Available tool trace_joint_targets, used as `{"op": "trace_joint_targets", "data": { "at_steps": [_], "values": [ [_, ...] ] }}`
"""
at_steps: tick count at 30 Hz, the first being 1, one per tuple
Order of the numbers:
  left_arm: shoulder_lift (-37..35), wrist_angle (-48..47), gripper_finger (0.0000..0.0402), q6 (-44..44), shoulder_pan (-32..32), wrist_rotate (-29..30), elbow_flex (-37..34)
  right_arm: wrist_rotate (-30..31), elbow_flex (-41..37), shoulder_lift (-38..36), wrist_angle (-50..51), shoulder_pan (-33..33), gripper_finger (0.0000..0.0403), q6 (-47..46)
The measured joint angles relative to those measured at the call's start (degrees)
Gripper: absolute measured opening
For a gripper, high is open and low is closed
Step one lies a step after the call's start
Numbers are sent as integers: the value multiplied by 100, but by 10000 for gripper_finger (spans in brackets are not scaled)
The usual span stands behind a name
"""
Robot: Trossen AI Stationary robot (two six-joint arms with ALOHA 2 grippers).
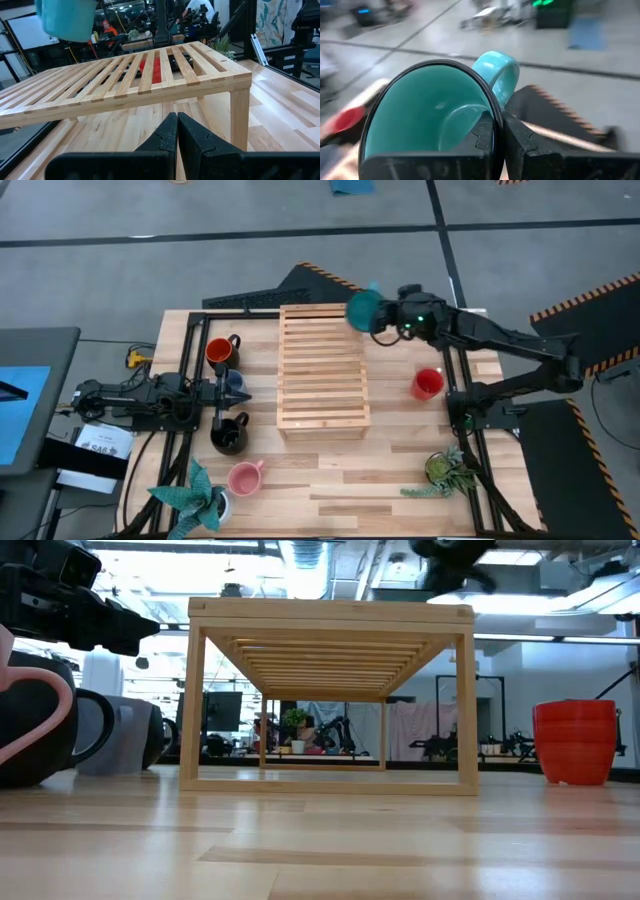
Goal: Place coffee mugs
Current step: Put the right blue mug on the shelf
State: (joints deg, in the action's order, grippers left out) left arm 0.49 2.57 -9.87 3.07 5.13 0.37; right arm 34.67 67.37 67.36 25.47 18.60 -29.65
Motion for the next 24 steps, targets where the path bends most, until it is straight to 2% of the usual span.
{"op": "trace_joint_targets", "data": {
  "at_steps": [5, 10, 18, 24],
  "values": [
    [0, 2, 0, -2, 0, 0, -1, -778, 26, 510, -427, 189, 42, 35],
    [-2, 0, 0, 0, 0, 0, 1, -1192, 424, 1087, -105, 414, 42, 40],
    [0, 2, 0, -2, 0, 0, -1, -1246, 1125, 1635, 377, 519, 42, 122],
    [0, 2, 0, 0, 0, 0, -1, -1404, 1254, 1732, 578, 507, 42, 66]
  ]
}}
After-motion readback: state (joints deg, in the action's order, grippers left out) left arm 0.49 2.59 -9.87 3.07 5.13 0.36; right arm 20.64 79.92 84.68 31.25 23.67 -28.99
